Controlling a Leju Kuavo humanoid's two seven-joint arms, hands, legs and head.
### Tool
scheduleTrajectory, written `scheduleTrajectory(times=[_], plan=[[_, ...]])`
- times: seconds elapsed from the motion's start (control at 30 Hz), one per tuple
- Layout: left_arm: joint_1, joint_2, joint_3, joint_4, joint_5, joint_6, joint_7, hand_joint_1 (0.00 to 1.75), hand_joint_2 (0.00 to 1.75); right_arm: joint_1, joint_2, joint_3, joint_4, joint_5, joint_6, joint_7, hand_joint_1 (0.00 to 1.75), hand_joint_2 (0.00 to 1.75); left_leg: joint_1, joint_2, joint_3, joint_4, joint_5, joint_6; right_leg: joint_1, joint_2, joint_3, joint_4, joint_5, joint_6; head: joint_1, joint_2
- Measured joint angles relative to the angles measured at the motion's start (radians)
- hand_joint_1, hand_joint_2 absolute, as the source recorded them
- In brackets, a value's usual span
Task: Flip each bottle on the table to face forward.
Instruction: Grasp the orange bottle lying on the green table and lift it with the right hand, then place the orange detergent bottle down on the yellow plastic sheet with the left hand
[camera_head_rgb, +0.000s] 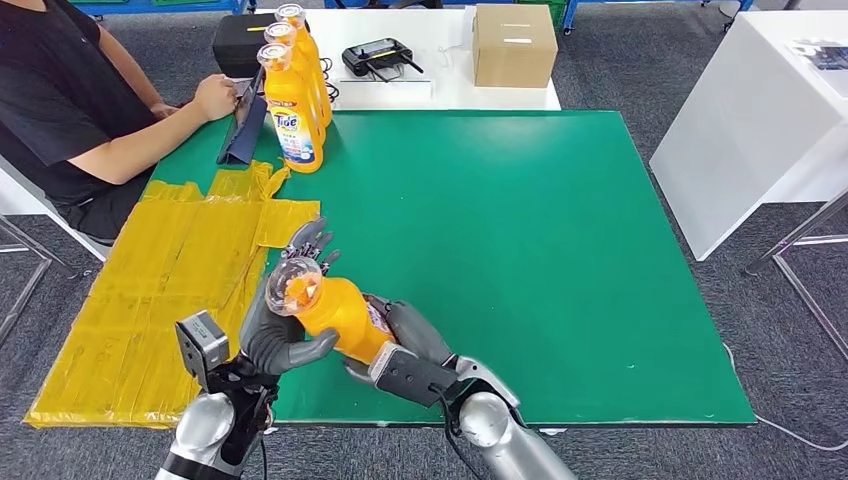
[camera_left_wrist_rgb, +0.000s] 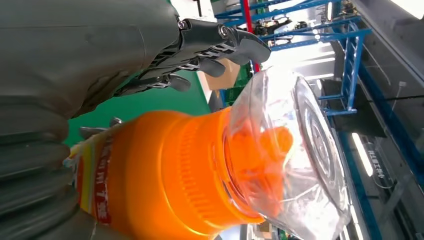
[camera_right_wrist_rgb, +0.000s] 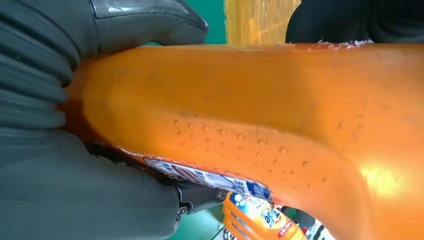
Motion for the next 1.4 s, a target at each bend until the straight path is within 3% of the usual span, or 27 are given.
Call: scheduleTrajectory(times=[0.43,0.57,1.37,1.4], plan=[[0.000,0.000,-0.012,0.000,0.000,0.003,-0.003,0.00,1.75,-0.024,-0.003,0.071,0.053,-0.006,-0.003,0.001,1.75,1.75,0.000,-0.001,0.000,0.000,0.000,0.000,0.000,0.000,0.000,0.000,0.000,0.000,0.000,0.000],[0.001,0.001,-0.012,0.000,0.000,0.005,-0.004,1.73,1.75,-0.034,-0.003,0.083,0.069,-0.012,-0.003,0.002,1.75,1.75,0.000,-0.001,0.000,0.000,0.000,0.000,0.000,0.000,0.000,0.000,0.000,0.000,0.000,0.000],[-0.025,0.049,-0.027,0.059,-0.060,-0.071,-0.030,1.75,1.75,-0.054,-0.005,0.110,0.166,-0.024,-0.004,-0.013,1.75,1.75,0.000,-0.001,0.000,0.000,0.000,0.000,0.000,0.000,0.000,0.000,0.000,0.000,0.000,0.000],[-0.025,0.050,-0.027,0.060,-0.061,-0.072,-0.030,1.75,1.75,-0.054,-0.005,0.110,0.168,-0.024,-0.004,-0.014,1.57,1.75,0.000,-0.001,0.000,0.000,0.000,0.000,0.000,0.000,0.000,0.000,0.000,0.000,0.000,0.000]])
